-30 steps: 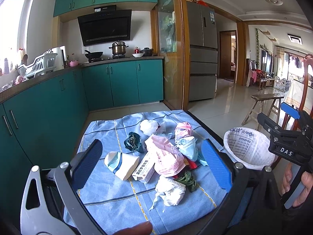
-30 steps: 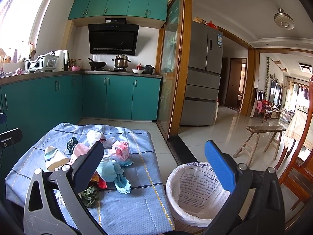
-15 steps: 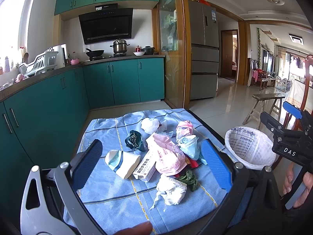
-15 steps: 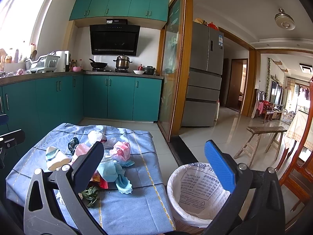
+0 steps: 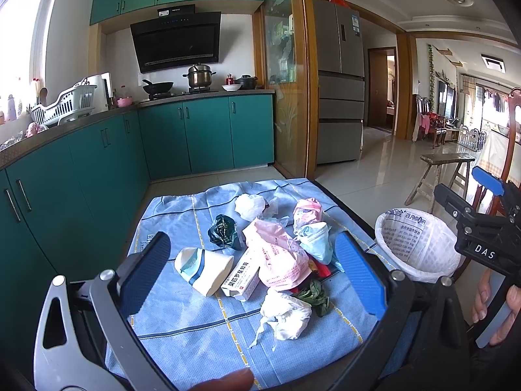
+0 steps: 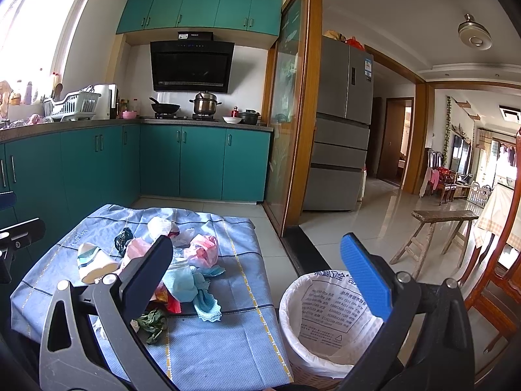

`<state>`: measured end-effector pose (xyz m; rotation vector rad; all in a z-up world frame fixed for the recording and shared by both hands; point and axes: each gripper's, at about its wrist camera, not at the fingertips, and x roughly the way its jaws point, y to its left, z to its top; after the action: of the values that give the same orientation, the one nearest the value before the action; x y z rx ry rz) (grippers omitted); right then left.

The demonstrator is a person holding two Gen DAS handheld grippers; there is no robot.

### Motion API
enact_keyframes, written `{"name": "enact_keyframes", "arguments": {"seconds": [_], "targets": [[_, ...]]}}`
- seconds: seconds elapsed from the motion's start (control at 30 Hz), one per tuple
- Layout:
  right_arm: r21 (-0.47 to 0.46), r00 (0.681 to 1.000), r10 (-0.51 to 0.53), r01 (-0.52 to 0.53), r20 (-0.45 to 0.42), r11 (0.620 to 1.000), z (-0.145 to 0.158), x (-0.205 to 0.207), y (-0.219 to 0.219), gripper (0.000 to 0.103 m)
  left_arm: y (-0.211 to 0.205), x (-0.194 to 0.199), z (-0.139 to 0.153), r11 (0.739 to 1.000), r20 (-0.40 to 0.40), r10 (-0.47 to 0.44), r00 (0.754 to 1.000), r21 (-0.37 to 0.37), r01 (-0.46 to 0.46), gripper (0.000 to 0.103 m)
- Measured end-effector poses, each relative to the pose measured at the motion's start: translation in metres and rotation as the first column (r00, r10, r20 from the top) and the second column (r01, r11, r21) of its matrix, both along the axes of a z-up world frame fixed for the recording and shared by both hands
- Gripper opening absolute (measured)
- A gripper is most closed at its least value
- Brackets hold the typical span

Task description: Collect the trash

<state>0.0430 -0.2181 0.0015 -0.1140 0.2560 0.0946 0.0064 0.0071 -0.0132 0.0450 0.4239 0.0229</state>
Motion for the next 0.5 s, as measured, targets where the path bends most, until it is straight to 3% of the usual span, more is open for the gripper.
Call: {"name": "enact_keyframes", "arguments": {"seconds": [0.5], "targets": [[-0.008,1.0,0.011,-0.011,0.009,1.0,0.0012,-0.0056,0.0035,0.101,0.0016,0.0005,-0.0029,1.0,-0.011,0.013,1.0,0.002,-0.013,0.1]]}}
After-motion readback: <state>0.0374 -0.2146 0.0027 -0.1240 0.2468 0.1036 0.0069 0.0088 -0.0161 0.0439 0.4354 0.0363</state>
